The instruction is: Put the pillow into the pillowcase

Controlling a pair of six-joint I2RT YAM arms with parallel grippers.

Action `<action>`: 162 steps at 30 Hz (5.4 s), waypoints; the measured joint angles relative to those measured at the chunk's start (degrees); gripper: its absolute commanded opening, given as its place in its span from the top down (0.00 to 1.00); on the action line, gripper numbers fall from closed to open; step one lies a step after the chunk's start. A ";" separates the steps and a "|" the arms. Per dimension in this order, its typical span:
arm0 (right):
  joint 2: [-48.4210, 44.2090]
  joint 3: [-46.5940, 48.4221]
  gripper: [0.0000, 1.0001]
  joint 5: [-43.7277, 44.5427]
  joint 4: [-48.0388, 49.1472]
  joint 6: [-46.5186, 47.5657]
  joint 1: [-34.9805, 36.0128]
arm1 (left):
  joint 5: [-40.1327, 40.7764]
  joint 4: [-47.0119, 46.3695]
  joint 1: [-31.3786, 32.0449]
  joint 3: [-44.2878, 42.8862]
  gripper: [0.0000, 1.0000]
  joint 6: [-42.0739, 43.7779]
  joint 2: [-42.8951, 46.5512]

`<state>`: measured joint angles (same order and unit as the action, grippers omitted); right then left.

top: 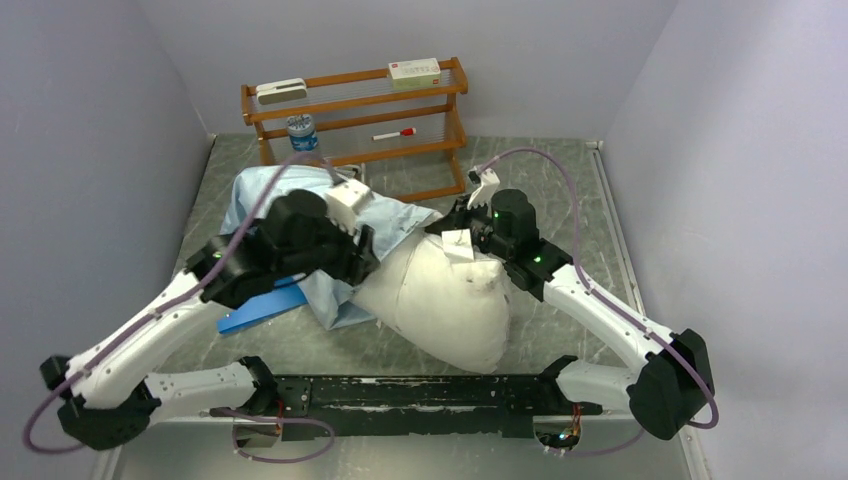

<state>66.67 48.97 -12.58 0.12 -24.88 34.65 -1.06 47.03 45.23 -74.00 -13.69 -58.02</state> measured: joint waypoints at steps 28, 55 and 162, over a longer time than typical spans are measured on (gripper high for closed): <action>-2.08 -3.80 1.00 -2.69 5.29 -2.14 -0.59 | 61.92 16.37 32.28 -7.98 0.38 -23.82 -18.62; -3.85 -9.57 1.00 -1.73 14.01 -9.57 -0.81 | 40.33 -6.62 30.51 -8.09 0.95 -4.79 -15.63; 19.67 19.23 0.32 41.59 -36.17 0.63 61.11 | 16.61 -3.89 -8.72 -7.98 0.39 0.07 -2.29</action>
<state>86.35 68.20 29.02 -36.05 -24.25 95.77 15.55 43.13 36.51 -81.97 -13.63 -60.31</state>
